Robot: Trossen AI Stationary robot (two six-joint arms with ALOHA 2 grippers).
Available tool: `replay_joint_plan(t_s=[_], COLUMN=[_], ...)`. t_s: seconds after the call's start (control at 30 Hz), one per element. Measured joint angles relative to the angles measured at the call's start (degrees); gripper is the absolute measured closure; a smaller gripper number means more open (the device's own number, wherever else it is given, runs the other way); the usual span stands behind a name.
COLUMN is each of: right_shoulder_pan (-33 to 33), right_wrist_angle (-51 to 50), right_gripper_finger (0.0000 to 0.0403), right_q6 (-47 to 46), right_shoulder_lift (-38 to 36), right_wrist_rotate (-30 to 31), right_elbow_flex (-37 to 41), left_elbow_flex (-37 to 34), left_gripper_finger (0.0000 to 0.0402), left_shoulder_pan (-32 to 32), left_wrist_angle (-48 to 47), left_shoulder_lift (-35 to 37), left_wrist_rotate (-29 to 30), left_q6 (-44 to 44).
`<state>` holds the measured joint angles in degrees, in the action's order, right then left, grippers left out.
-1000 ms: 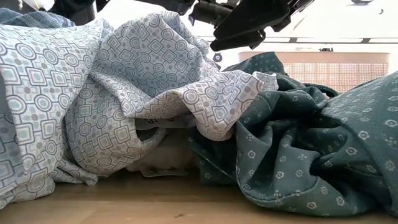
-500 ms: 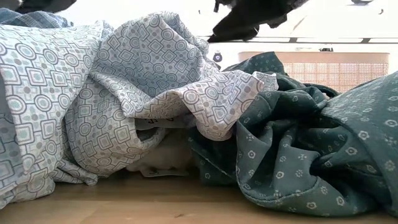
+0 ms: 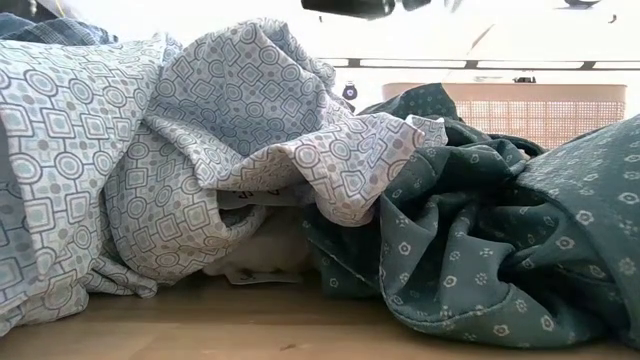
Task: Sort clothes
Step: Adjust the clothes
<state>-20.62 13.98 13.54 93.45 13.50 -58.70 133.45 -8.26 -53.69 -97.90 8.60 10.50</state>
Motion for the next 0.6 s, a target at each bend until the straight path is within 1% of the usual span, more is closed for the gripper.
replay_joint_plan(t_s=[0.1, 0.13, 0.17, 0.23, 0.3, 0.37, 0.47, 0.6], right_shoulder_pan=[0.0, 0.0, 0.0, 0.0, 0.0, 0.0, 0.0, 0.0], right_wrist_angle=[1.9, 2.2, 2.4, 2.5, 2.3, 1.5, -0.8, -4.3], right_gripper_finger=[0.0229, 0.0229, 0.0229, 0.0229, 0.0229, 0.0229, 0.0229, 0.0229], right_q6=[-5.0, -5.7, -5.9, -5.7, -6.0, -7.0, -7.1, -9.9], right_shoulder_lift=[0.0, 0.0, -0.1, -1.0, -2.7, -4.8, -8.0, -12.6], right_wrist_rotate=[0.2, 1.4, 3.3, 9.1, 15.2, 19.7, 21.9, 22.5], right_elbow_flex=[0.0, 0.0, 0.0, 0.0, 0.0, 0.0, 0.0, -0.1], left_elbow_flex=[-0.6, -1.2, -2.1, -4.5, -7.2, -10.3, -15.8, -24.7], left_gripper_finger=[0.025, 0.025, 0.025, 0.025, 0.025, 0.025, 0.025, 0.025], left_shoulder_pan=[3.1, 4.1, 5.4, 7.6, 10.0, 12.2, 15.7, 20.6], left_wrist_angle=[-4.6, -5.9, -7.0, -8.2, -9.0, -9.7, -10.0, -10.0], left_shoulder_lift=[2.7, 3.5, 4.4, 6.2, 7.8, 9.5, 12.0, 16.7], left_wrist_rotate=[4.9, 6.8, 8.6, 12.4, 16.0, 19.7, 25.3, 33.6], left_q6=[-1.7, -2.4, -3.0, -4.5, -6.1, -7.7, -10.6, -15.6])
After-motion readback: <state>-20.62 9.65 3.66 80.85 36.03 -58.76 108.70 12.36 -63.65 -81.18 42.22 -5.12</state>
